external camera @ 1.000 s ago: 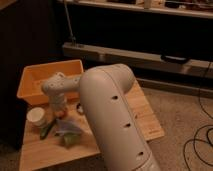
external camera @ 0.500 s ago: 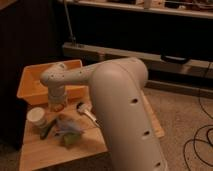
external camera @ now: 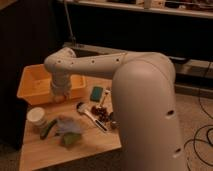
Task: Place apple in table surface
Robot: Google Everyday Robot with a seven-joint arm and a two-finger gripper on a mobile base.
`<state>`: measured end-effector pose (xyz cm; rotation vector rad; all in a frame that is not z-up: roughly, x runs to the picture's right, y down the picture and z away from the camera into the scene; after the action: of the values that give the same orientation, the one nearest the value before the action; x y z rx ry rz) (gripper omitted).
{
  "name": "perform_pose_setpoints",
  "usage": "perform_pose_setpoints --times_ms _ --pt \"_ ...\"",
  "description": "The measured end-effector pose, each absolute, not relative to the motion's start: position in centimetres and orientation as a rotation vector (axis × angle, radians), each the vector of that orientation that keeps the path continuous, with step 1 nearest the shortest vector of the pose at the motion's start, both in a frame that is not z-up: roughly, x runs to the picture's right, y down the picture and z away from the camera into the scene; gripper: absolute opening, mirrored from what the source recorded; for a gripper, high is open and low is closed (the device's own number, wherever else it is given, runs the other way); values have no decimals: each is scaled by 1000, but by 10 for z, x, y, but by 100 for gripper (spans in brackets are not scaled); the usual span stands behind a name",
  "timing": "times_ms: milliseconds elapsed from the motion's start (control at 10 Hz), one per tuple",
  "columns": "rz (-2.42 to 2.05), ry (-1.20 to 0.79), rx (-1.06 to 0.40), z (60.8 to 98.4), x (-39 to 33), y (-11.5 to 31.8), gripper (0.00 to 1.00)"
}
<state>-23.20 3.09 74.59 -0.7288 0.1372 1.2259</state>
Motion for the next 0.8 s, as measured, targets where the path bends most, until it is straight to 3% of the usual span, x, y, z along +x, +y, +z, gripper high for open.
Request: perform_pose_setpoints --times_ms 400,800 --pt "1272 142 -743 744 -220 27 32" --pt "1226 196 -791 777 -243 66 32"
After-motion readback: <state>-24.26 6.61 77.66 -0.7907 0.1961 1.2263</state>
